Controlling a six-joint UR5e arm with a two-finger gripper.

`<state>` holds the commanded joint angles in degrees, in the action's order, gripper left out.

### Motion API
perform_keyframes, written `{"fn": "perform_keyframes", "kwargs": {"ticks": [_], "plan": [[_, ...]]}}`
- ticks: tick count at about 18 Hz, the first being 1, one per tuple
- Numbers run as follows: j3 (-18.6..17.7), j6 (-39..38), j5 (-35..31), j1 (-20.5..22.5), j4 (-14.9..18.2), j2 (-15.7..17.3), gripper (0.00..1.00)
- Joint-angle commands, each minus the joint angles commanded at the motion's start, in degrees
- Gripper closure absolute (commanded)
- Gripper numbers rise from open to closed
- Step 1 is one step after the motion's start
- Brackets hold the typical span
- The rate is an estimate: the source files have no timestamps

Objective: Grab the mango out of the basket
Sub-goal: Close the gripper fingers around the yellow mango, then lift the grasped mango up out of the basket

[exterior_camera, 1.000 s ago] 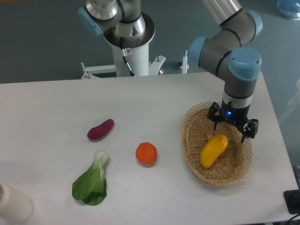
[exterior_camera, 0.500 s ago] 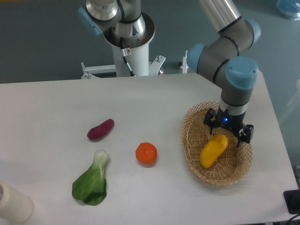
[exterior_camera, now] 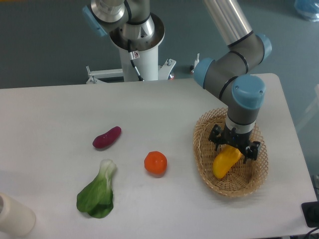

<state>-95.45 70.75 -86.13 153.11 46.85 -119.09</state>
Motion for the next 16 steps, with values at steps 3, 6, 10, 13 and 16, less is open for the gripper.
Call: {"fn": "perform_keyframes", "kwargs": {"ticks": [3, 6, 10, 13, 16], "plan": [[-0.1, 0.1, 0.0, 0.0, 0.0, -0.4, 0.00], [-0.7, 0.3, -0.3, 0.0, -0.2, -0.9, 0.00], [-0.8, 0.2, -0.3, 0.0, -1.0, -1.1, 0.00], [-0.9, 0.0, -0.4, 0.0, -1.0, -1.1, 0.02], [-1.1, 0.3, -0.4, 0.0, -1.0, -0.9, 0.33]]}}
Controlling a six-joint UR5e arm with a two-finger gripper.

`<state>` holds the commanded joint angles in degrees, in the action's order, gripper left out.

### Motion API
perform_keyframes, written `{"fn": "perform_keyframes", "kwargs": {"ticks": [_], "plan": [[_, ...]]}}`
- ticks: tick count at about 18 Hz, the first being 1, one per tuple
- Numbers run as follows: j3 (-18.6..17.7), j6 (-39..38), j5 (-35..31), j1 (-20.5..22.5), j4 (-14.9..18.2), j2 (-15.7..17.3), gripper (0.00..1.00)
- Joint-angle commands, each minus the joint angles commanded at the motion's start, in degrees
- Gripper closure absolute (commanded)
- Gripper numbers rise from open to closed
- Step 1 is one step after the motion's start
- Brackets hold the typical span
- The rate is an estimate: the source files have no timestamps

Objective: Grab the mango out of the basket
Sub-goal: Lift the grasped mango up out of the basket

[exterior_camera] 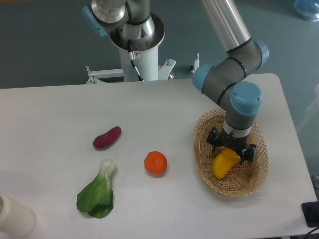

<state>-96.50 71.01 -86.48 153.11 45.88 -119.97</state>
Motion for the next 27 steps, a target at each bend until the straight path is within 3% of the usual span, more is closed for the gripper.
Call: {"fn": "perform_keyframes", "kwargs": {"ticks": [4, 8, 14, 16, 19, 20, 23, 27], "plan": [[0.0, 0.0, 0.0, 0.0, 0.0, 0.1, 0.42], [1.1, 0.2, 0.1, 0.0, 0.0, 0.4, 0.42], [3.7, 2.5, 0.1, 0.6, 1.5, 5.6, 0.42], [3.7, 2.4, 0.1, 0.4, 3.9, 7.7, 0.42], [3.4, 1.7, 0.6, -0.3, 11.8, 12.6, 0.42], [3.2, 1.2, 0.9, -1.0, 12.9, 13.7, 0.42], [2.6, -7.0, 2.5, -4.6, 13.9, 16.6, 0.42], [2.7, -13.7, 3.0, -8.3, 13.4, 17.6, 0.42]]}}
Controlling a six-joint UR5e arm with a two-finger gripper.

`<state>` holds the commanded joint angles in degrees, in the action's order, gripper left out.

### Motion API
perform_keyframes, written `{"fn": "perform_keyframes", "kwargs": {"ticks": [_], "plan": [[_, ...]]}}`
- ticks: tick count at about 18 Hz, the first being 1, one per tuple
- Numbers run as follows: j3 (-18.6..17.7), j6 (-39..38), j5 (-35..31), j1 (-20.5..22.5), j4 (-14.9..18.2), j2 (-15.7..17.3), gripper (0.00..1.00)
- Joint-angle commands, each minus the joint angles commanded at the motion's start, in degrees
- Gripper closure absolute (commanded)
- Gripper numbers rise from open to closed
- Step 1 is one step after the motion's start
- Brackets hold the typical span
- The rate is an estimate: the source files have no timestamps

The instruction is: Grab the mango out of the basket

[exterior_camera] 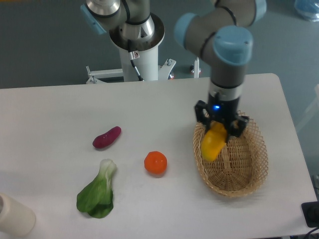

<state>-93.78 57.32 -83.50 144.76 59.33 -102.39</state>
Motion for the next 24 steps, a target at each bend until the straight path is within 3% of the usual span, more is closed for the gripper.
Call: {"fn": "perform_keyframes", "kwargs": {"ticks": [6, 24], "plan": [[0.5, -2.5, 0.3, -2.6, -0.4, -0.2, 0.42], [0.7, -3.1, 0.0, -2.7, -0.6, -0.9, 0.42]]}}
